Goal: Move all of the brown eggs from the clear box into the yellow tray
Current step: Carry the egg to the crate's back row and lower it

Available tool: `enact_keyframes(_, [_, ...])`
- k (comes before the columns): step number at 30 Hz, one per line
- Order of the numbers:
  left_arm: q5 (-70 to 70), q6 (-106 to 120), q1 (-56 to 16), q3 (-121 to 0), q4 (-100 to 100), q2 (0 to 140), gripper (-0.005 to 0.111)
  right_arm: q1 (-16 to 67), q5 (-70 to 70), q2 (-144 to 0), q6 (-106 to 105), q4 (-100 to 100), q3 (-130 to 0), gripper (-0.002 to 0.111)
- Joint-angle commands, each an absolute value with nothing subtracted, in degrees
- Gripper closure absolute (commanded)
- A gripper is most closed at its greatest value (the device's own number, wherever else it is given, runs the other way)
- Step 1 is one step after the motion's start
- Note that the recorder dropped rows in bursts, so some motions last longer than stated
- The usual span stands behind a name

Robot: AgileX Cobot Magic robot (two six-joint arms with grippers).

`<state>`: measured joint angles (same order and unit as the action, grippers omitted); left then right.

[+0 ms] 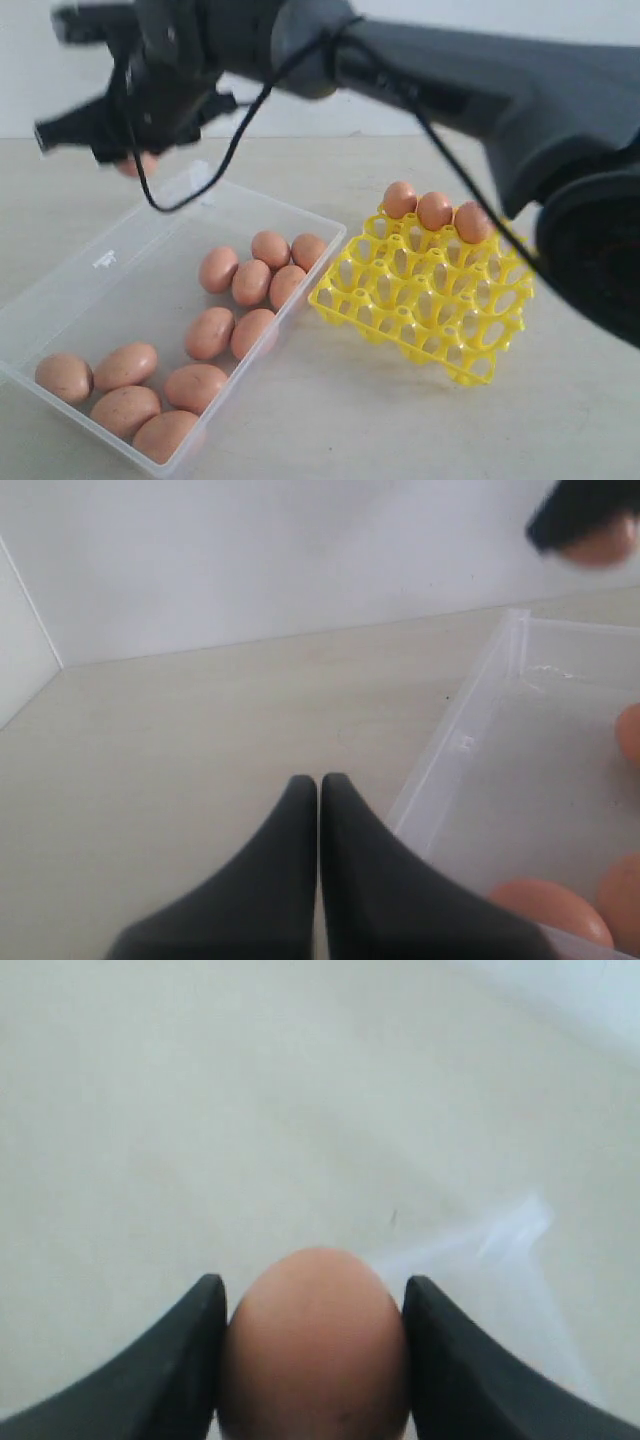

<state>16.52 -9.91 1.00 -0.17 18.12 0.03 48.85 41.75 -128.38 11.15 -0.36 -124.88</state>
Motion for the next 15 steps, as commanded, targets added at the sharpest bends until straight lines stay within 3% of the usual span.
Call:
enact_keyframes(1, [16.3,-10.3,0.8,0.0,18.0,0.0,0.105,48.5,37.9,-119.3,10.3,-9.3,-126.1,0.109])
enact_keyframes(7, [16.3,-10.3,0.8,0.0,18.0,0.0,0.105,48.5,35.1,-106.7,16.0,-15.3,-107.1,0.109])
enact_keyframes(15, [16.3,-10.3,0.8,0.0,18.0,0.0,0.105,45.2,-19.6,-79.3,16.1,-15.0,-52.6,0.109])
